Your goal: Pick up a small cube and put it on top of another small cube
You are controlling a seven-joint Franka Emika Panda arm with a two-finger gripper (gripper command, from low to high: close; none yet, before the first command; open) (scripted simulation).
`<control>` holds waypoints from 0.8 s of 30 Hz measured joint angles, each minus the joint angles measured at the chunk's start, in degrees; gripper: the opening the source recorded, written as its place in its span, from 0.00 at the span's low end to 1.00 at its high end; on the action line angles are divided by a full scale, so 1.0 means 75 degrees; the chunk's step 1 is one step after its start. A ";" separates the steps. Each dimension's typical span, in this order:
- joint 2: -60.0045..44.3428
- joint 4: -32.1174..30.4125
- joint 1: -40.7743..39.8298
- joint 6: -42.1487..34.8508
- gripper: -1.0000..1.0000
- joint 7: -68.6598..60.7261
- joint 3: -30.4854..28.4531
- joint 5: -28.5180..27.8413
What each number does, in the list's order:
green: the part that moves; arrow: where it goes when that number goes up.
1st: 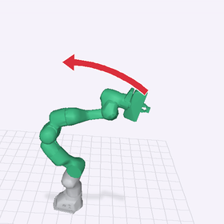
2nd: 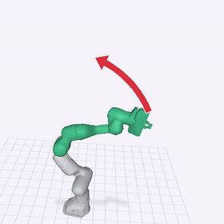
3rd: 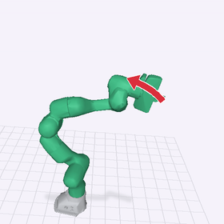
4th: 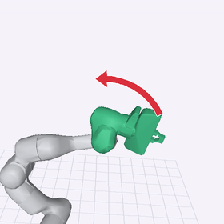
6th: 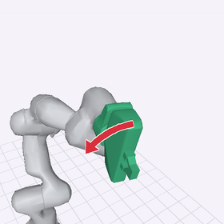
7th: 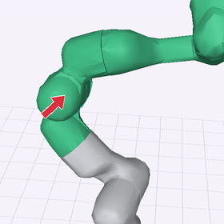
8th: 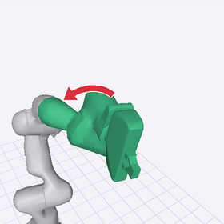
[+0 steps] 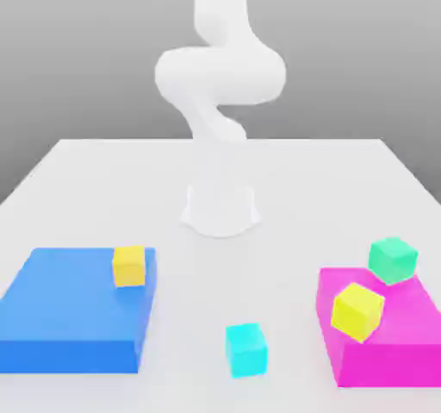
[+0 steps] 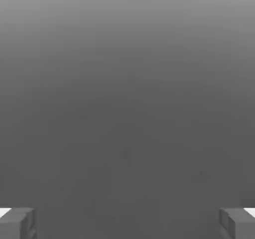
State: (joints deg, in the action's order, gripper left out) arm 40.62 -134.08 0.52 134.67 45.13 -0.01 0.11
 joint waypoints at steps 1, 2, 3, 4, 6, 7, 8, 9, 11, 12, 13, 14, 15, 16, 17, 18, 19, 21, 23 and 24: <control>-0.0303 -0.0133 0.0031 0.0168 0.50 -0.0040 -0.0001 0.0005; -0.0592 -0.0260 0.0061 0.0329 0.50 -0.0079 -0.0001 0.0010; -0.0876 -0.0384 0.0092 0.0486 0.50 -0.0115 -0.0002 0.0013; -0.1156 -0.0507 0.0118 0.0641 0.50 -0.0153 0.0000 0.0019; -0.1712 -0.0752 0.0171 0.0950 0.50 -0.0228 0.0005 0.0030; -0.1990 -0.0873 0.0198 0.1104 0.50 -0.0264 0.0007 0.0034; -0.2267 -0.0995 0.0222 0.1257 0.50 -0.0301 0.0013 0.0039; -0.2544 -0.1117 0.0249 0.1411 0.50 -0.0336 0.0015 0.0042; -0.3097 -0.1360 0.0290 0.1718 0.50 -0.0410 0.0032 0.0052; -0.3374 -0.1482 0.0311 0.1872 0.50 -0.0446 0.0042 0.0055; -0.3651 -0.1604 0.0332 0.2026 0.50 -0.0480 0.0050 0.0056; -0.3928 -0.1725 0.0349 0.2179 0.50 -0.0514 0.0063 0.0056; -0.4205 -0.1847 0.0366 0.2333 0.50 -0.0546 0.0074 0.0055; -0.4482 -0.1969 0.0386 0.2487 0.50 -0.0575 0.0082 0.0049; -0.4759 -0.2090 0.0409 0.2640 0.50 -0.0603 0.0092 0.0042; -0.5036 -0.2212 0.0435 0.2794 0.50 -0.0629 0.0107 0.0032; -0.5313 -0.2334 0.0449 0.2948 0.50 -0.0652 0.0121 0.0017; -0.5867 -0.2577 0.0485 0.3255 0.50 -0.0688 0.0131 -0.0026; -0.6420 -0.2639 0.0498 0.3640 0.50 -0.0690 0.0123 -0.0067; -0.6697 -0.2616 0.0504 0.3855 0.50 -0.0683 0.0115 -0.0085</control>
State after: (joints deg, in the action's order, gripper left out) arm -9.61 -153.69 4.31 163.59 40.01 0.86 -0.53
